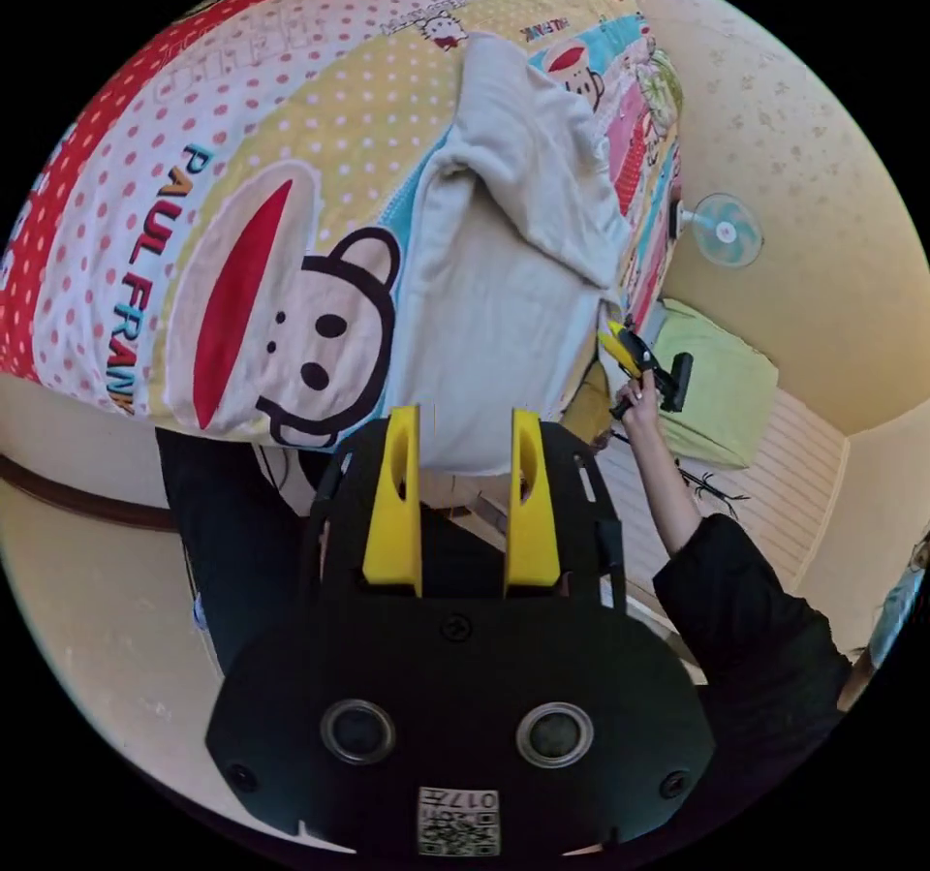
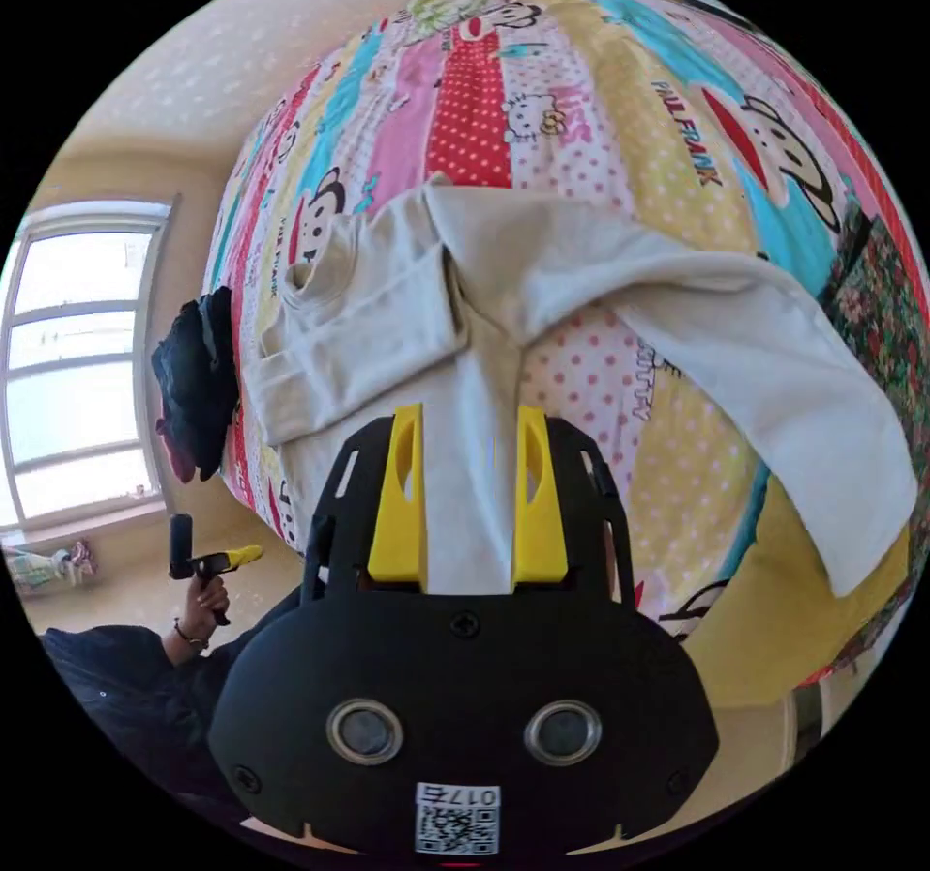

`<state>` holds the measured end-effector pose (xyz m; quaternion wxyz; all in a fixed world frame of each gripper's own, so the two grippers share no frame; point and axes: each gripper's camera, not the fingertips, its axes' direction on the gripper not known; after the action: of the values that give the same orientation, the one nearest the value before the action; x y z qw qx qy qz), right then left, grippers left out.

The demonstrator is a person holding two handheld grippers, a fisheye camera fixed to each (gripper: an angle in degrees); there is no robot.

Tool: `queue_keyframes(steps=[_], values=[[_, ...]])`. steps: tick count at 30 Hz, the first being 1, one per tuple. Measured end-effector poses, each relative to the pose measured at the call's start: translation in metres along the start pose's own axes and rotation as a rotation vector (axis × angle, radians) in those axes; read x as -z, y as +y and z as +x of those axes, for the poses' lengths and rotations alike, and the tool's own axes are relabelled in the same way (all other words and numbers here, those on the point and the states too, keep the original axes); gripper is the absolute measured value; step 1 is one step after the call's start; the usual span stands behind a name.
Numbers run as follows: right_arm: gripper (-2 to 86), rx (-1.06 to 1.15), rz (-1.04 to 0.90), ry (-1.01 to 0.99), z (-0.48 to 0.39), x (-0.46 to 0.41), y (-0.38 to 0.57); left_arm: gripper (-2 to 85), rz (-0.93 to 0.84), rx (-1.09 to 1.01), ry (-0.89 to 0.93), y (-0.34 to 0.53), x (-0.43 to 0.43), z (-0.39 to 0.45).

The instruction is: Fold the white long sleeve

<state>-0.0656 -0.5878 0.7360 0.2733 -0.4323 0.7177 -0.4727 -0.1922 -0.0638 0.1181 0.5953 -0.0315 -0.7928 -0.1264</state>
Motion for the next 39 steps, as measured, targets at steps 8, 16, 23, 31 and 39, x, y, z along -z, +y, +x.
queue_keyframes(steps=[8, 16, 23, 31, 39], values=[[7.4, 0.209, -0.237, 0.119, 0.008, -0.029, 0.127, 6.6, -0.184, 0.042, -0.264, -0.032, -0.085, -0.003], [1.4, 0.324, -0.531, 0.113, -0.016, -0.054, 0.199, 1.4, -0.303, -0.153, -0.374, -0.034, -0.028, 0.053], [5.7, -0.103, -0.058, -0.205, 0.058, 0.014, 0.183, 4.7, -0.215, 0.148, -0.312, -0.024, -0.035, 0.014], [11.9, -0.377, 0.437, 0.004, 0.148, 0.135, 0.077, 4.9, -0.244, 0.237, -0.269, 0.022, -0.045, -0.011], [5.2, -0.163, 0.243, 0.125, 0.121, 0.161, -0.002, 4.0, -0.244, 0.250, -0.295, 0.023, -0.034, 0.000]])
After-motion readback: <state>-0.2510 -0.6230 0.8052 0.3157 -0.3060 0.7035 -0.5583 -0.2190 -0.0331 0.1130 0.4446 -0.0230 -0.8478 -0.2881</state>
